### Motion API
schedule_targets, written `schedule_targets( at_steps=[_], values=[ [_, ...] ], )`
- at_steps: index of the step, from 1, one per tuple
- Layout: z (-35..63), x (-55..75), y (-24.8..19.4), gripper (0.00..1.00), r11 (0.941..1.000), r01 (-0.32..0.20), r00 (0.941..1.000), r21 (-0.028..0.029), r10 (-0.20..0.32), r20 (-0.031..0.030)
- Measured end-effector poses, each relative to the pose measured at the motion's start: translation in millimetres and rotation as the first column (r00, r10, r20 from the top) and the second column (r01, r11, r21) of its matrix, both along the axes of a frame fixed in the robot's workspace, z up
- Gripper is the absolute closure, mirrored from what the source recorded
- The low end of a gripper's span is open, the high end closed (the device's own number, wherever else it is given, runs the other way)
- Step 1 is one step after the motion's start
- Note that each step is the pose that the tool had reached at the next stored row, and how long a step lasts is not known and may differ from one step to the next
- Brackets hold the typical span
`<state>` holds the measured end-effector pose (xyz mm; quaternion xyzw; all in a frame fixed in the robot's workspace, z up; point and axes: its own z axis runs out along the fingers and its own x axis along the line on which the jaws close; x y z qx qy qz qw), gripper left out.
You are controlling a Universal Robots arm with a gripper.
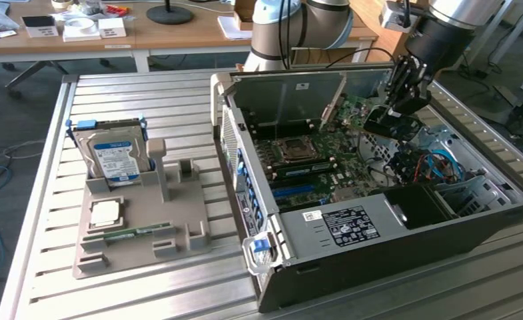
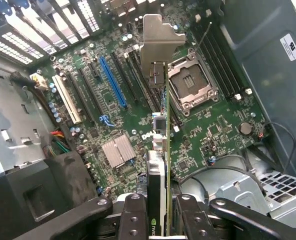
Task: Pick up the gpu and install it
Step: 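Insert the gpu into the slot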
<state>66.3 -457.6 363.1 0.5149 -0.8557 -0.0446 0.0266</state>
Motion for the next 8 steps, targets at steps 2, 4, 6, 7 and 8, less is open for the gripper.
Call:
schedule_targets(
  at_steps=[2, 4, 6, 7, 8],
  values=[
    [0.0, 0.0, 0.0, 0.73, 1.0000, 0.000, 1.0000, 0.0000, 0.000, 0.0000],
    [0.0, 0.0, 0.0, 0.73, 1.0000, 0.000, 1.0000, 0.0000, 0.000, 0.0000],
    [0.0, 0.0, 0.0, 0.73, 1.0000, -0.002, 1.0000, 0.0004, 0.002, 0.0003],
    [0.0, 0.0, 0.0, 0.73, 1.0000, -0.005, 1.0000, 0.0007, 0.005, 0.0010],
    [-0.1, 0.1, 0.0, 0.73, 1.0000, -0.010, 1.0000, 0.0012, 0.010, 0.0017]
  ],
)
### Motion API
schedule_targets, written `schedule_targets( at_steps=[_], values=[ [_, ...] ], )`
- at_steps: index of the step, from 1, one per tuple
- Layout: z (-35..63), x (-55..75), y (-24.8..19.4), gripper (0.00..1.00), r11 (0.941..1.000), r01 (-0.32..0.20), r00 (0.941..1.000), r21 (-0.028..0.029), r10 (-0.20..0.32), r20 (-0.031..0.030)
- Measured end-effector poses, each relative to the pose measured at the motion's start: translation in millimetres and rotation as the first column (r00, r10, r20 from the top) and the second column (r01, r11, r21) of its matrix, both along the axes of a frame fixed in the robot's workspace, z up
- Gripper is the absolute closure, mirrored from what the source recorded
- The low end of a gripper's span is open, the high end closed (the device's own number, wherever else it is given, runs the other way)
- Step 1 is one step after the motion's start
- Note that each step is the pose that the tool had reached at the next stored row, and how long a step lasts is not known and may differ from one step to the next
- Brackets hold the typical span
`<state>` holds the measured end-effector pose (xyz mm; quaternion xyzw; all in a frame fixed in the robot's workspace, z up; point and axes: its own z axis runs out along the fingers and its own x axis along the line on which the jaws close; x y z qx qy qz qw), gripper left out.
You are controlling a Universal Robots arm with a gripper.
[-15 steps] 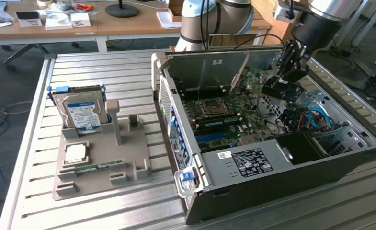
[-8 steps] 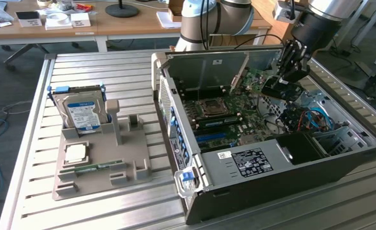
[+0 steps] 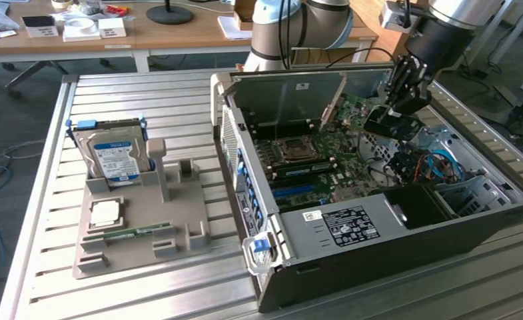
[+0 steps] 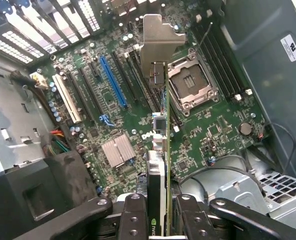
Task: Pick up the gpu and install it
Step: 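Insert the gpu into the slot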
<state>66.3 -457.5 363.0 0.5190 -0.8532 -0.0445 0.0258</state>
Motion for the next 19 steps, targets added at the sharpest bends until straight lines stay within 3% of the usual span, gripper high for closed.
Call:
schedule_targets(
  at_steps=[10, 19],
  values=[
    [-0.2, -0.1, 0.0, 0.73, 0.9969, -0.078, 0.9969, 0.0079, 0.078, 0.0072],
    [-0.5, -0.1, 0.0, 0.73, 0.9877, -0.156, 0.9878, 0.0181, 0.155, 0.0136]
  ],
)
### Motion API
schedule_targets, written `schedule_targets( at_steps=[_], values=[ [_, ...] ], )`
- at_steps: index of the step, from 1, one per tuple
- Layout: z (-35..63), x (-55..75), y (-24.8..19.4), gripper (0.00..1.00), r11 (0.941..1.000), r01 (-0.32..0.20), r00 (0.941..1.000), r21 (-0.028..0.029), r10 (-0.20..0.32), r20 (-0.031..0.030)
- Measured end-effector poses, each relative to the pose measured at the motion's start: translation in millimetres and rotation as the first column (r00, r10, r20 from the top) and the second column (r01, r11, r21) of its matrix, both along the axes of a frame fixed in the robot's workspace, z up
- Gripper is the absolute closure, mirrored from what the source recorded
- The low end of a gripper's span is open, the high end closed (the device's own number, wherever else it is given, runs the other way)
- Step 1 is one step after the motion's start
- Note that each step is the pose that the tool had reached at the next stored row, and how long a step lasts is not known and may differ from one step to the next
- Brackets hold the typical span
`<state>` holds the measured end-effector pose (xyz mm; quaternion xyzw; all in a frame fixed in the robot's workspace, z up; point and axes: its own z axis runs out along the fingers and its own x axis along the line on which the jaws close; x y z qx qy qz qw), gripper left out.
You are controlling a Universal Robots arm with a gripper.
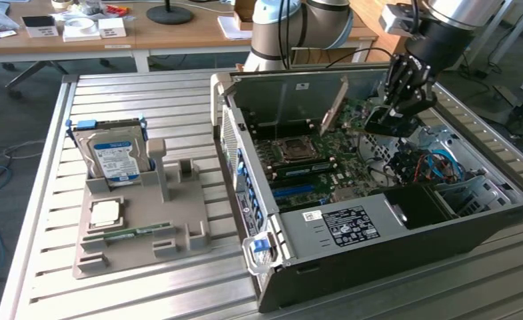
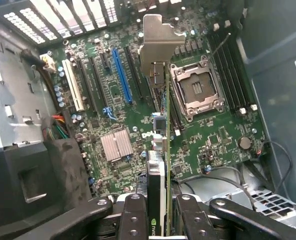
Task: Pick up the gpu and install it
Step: 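Insert the gpu into the slot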
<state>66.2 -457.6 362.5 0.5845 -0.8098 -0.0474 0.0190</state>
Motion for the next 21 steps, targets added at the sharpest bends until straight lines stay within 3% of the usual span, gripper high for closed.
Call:
schedule_targets(
  at_steps=[8, 14, 17, 21],
  values=[
    [-0.8, 0.0, 0.0, 0.73, 0.9987, -0.051, 0.9986, 0.0041, 0.051, 0.0118],
    [-0.9, 0.0, 0.0, 0.73, 0.9982, -0.059, 0.9982, 0.0047, 0.059, 0.0128],
    [-1.1, -0.7, 0.0, 0.73, 0.9979, -0.062, 0.9979, 0.0144, 0.062, 0.0172],
    [-1.6, -1.6, 0.0, 0.73, 0.9969, -0.073, 0.9970, 0.0307, 0.072, 0.0280]
  ],
)
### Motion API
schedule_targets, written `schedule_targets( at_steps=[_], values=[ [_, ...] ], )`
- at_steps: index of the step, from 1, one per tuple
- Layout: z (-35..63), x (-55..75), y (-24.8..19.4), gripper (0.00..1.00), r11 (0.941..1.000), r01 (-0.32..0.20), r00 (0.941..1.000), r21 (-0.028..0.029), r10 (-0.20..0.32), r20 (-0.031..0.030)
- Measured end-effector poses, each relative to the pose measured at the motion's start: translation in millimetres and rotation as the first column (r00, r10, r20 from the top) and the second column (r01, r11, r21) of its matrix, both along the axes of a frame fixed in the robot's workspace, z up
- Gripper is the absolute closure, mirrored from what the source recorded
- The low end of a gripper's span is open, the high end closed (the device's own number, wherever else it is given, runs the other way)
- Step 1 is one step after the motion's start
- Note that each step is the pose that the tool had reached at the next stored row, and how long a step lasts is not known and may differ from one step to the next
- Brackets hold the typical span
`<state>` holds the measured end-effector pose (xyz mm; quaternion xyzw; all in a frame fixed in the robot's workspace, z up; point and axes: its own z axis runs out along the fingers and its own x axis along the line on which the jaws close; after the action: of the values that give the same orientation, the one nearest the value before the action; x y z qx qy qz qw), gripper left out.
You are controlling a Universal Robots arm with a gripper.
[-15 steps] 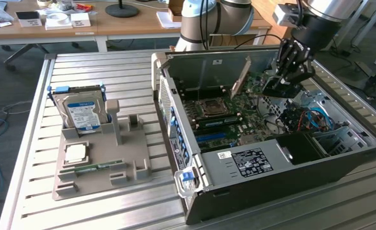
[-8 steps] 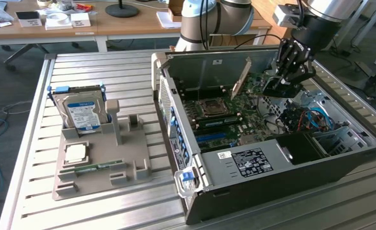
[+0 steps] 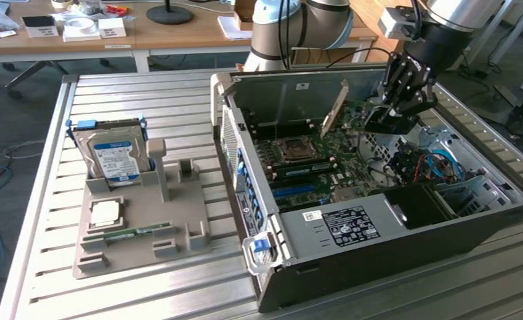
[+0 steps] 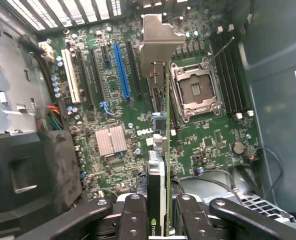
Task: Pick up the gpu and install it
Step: 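Insert the gpu into the slot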
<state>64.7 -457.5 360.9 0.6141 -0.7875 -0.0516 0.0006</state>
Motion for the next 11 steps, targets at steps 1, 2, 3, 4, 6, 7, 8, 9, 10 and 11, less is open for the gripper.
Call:
schedule_targets(
  at_steps=[1, 2, 3, 4, 6, 7, 8, 9, 10, 11],
  values=[
    [-0.1, -0.3, 0.0, 0.73, 1.0000, -0.002, 1.0000, 0.0022, 0.002, 0.0022],
    [-0.3, -0.6, 0.0, 0.73, 1.0000, -0.005, 1.0000, 0.0044, 0.004, 0.0049],
    [-0.5, -0.9, 0.0, 0.73, 1.0000, -0.007, 0.9999, 0.0065, 0.007, 0.0083],
    [-0.7, -1.2, 0.0, 0.73, 0.9999, -0.010, 0.9999, 0.0083, 0.010, 0.0120],
    [-1.1, -1.8, 0.0, 0.73, 0.9998, -0.015, 0.9997, 0.0118, 0.015, 0.0202],
    [-1.3, -2.0, 0.0, 0.73, 0.9998, -0.018, 0.9996, 0.0132, 0.017, 0.0242],
    [-1.5, -2.2, 0.0, 0.73, 0.9997, -0.021, 0.9994, 0.0144, 0.021, 0.0284],
    [-1.6, -2.3, 0.0, 0.73, 0.9996, -0.024, 0.9992, 0.0152, 0.024, 0.0324],
    [-1.8, -2.5, 0.0, 0.73, 0.9995, -0.028, 0.9990, 0.0160, 0.027, 0.0364],
    [-1.9, -2.6, 0.0, 0.73, 0.9994, -0.032, 0.9987, 0.0165, 0.031, 0.0403]
  ],
)
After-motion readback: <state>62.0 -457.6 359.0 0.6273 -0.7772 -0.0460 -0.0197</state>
